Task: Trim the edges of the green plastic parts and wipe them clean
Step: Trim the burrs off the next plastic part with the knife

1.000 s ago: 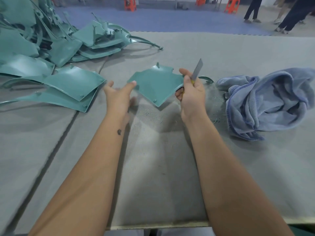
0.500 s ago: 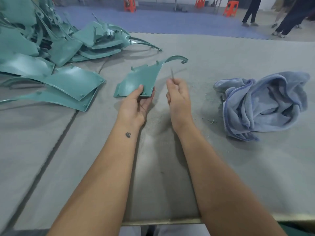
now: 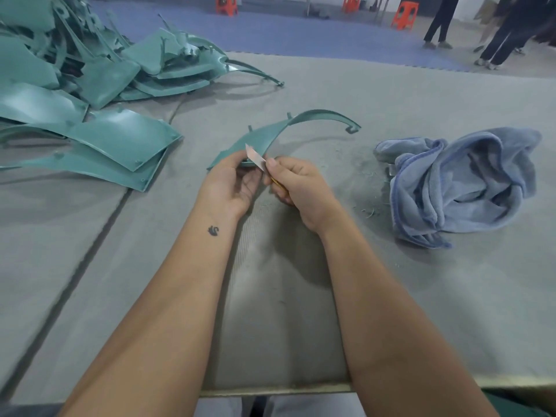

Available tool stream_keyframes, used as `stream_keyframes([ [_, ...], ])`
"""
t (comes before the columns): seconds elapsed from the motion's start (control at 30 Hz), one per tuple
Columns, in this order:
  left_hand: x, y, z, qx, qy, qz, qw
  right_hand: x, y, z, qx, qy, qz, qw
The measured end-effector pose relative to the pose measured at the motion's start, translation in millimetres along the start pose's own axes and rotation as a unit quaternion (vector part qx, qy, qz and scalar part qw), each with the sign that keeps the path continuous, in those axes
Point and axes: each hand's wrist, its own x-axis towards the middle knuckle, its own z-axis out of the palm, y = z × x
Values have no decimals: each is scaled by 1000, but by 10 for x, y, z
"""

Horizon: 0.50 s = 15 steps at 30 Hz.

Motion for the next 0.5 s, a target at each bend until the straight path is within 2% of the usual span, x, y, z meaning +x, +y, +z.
stream_keyframes([
  [0.17, 21, 0, -20, -20, 10, -6, 1000, 22, 53, -13, -7, 18, -9, 1000],
  [0.33, 14, 7, -30, 5, -1, -19, 1000, 18, 68, -2, -18, 39, -23, 999],
  [0.5, -41, 36, -34, -7, -13, -46, 999, 37, 41, -32, 48, 106, -12, 993],
])
